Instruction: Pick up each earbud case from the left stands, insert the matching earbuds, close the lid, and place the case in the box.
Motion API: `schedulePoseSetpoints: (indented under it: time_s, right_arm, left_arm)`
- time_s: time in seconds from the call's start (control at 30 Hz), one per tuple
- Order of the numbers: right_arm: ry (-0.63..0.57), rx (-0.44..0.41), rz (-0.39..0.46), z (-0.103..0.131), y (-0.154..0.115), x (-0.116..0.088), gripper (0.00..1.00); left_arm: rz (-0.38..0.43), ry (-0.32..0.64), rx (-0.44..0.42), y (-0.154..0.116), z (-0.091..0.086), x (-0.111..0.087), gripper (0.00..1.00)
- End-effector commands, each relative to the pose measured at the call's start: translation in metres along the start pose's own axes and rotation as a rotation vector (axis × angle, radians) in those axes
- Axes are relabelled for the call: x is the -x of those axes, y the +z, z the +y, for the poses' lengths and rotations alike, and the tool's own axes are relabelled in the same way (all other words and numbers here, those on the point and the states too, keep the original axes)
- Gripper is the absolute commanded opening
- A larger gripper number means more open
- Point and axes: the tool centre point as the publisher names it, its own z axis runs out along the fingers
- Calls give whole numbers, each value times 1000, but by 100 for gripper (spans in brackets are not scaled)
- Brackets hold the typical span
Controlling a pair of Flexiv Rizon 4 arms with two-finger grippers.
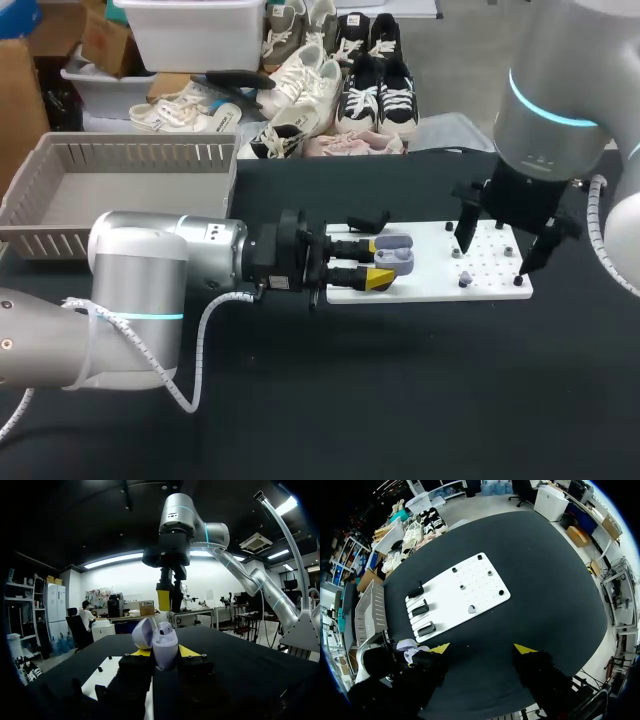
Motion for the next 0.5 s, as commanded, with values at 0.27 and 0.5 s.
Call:
schedulePoseSetpoints:
  time_s: [0.27,0.5]
  right_arm:
    - [-35,-13,-11,3,15,-4,57]
    - [-25,-29,1,5,33,2,55]
  left_arm:
    - [0,1,2,0,-1,0,0]
    - [0,1,2,0,-1,0,0]
